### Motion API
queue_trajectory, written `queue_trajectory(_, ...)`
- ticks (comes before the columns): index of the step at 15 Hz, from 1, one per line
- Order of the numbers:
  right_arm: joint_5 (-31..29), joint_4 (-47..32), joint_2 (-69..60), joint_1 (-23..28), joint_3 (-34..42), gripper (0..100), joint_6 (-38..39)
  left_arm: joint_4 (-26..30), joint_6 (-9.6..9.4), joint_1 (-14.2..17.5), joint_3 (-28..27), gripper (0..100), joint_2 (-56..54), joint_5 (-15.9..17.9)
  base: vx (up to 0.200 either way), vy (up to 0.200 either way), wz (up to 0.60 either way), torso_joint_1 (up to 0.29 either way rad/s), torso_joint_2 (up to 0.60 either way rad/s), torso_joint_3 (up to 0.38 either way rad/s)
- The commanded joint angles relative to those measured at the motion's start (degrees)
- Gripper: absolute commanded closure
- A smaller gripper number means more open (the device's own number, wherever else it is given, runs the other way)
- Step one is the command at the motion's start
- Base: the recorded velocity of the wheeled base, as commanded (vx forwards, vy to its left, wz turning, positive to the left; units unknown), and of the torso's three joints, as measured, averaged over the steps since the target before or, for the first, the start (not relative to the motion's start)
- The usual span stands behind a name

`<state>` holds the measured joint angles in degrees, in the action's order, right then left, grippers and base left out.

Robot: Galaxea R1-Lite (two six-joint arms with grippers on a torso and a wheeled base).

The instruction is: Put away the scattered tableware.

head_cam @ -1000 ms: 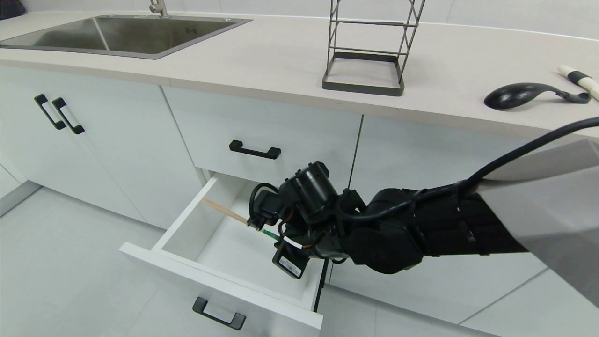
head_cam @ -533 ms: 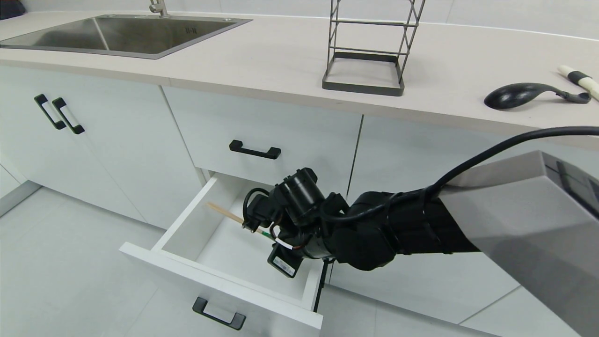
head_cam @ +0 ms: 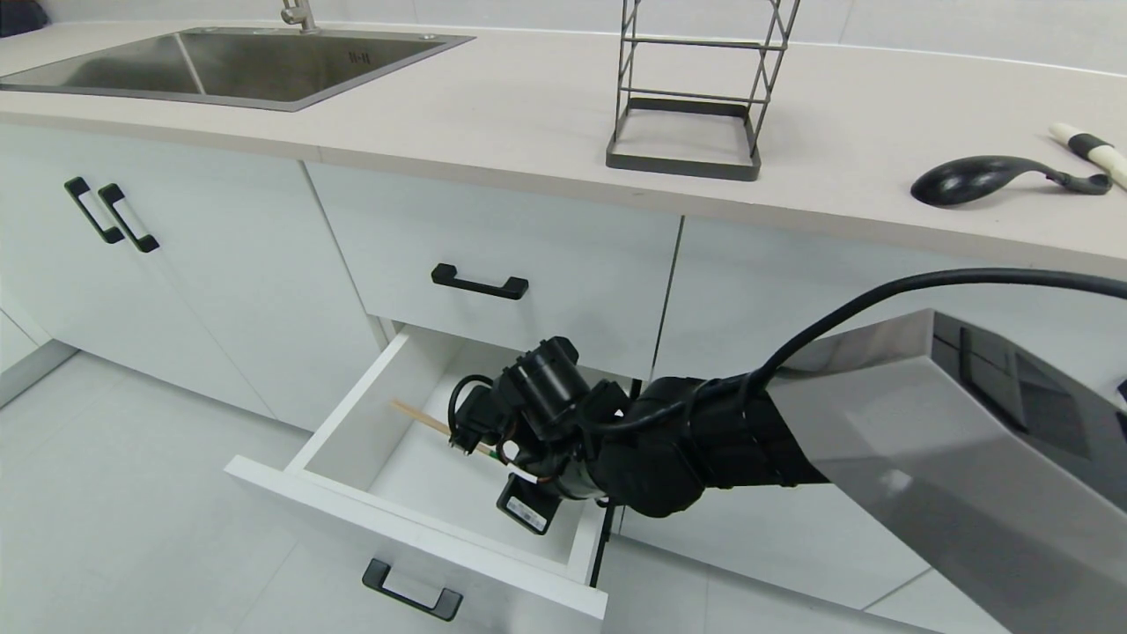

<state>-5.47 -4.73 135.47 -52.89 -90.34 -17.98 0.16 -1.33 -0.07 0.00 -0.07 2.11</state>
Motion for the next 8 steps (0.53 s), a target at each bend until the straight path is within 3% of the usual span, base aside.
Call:
queue_trajectory(1,-0.1,0.0,1.3,0.0,-0.4,100,0.0,0.0,0.01,0.0,0.0,0,0.1,0.0,0.0,0.0,0.0,0.0,0.0,0.0)
queue_trajectory(8,-0.1,-1.0,4.3,0.2,-2.9,100,0.0,0.0,0.01,0.0,0.0,0,0.1,0.0,0.0,0.0,0.0,0.0,0.0,0.0)
